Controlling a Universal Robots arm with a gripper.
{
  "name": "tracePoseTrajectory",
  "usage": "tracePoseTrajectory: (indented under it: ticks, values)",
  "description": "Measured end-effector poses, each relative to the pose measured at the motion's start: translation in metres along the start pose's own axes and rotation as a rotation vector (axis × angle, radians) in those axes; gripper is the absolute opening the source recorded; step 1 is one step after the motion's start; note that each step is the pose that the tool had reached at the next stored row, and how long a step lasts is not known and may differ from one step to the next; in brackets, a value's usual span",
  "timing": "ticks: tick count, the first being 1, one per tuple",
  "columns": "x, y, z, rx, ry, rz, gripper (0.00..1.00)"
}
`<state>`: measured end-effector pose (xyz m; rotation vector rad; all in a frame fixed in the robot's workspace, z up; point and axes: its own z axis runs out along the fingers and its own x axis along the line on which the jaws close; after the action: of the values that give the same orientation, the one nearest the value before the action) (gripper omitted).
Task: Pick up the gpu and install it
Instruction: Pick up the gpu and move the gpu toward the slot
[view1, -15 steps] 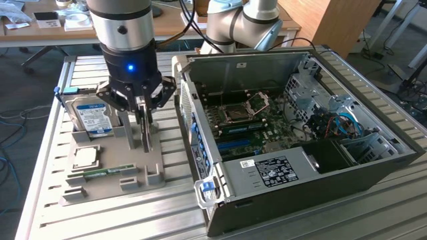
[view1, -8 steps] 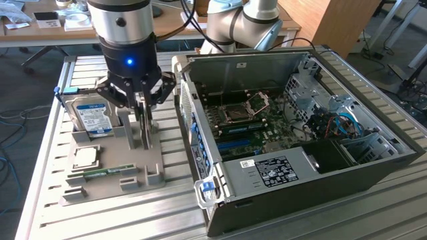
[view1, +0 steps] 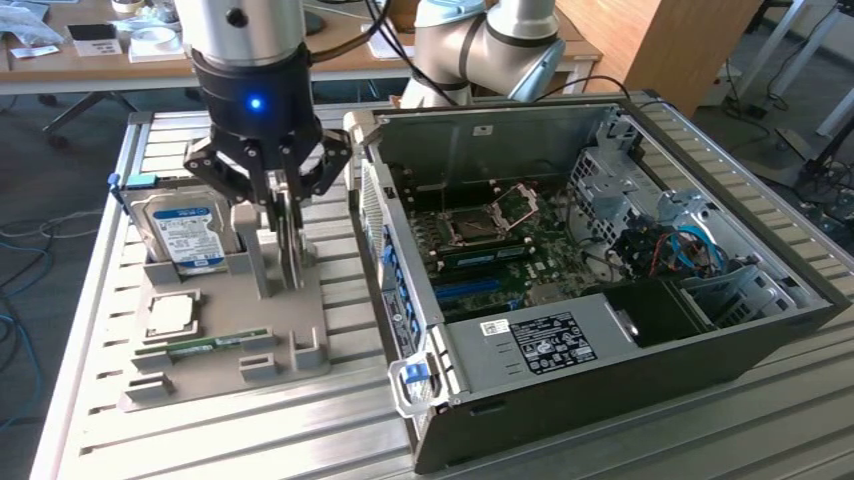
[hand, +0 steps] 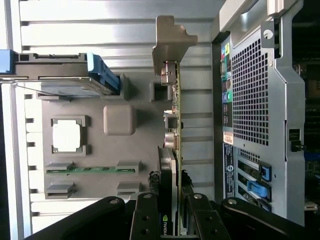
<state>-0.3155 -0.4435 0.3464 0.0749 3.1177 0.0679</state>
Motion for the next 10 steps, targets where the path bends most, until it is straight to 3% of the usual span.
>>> tracePoseTrajectory:
  ticks: [10]
  values:
    - [0.0, 0.001, -0.023, -0.0003, 0.0, 0.0, 0.27]
